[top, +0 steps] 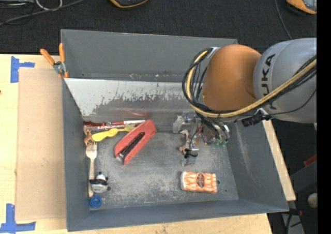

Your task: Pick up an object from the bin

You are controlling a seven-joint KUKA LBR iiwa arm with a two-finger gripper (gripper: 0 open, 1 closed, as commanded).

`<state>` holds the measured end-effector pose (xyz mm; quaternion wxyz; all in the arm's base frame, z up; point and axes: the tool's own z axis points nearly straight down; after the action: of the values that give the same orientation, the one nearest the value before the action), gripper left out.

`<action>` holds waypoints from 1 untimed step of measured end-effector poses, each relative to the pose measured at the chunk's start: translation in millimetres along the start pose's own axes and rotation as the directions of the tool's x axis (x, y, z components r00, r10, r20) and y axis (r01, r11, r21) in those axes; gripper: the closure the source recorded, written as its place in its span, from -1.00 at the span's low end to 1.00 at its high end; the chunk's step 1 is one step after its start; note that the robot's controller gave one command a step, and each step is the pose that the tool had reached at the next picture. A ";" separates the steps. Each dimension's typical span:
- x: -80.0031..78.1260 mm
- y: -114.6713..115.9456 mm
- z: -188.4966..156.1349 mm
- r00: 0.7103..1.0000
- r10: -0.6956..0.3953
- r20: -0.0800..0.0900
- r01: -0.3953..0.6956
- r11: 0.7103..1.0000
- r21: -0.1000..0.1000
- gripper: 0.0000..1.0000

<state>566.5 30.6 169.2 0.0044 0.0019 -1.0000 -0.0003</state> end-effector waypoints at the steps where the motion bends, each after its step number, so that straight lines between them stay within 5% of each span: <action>1: -1.3 -0.4 -4.5 1.000 0.001 0.007 -0.001 1.000 0.000 -1.00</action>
Offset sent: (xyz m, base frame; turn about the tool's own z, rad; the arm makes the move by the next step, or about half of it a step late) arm -0.0165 -0.0617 -0.0476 0.0190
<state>567.8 30.1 173.7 0.0007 0.0013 -1.0000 -0.0004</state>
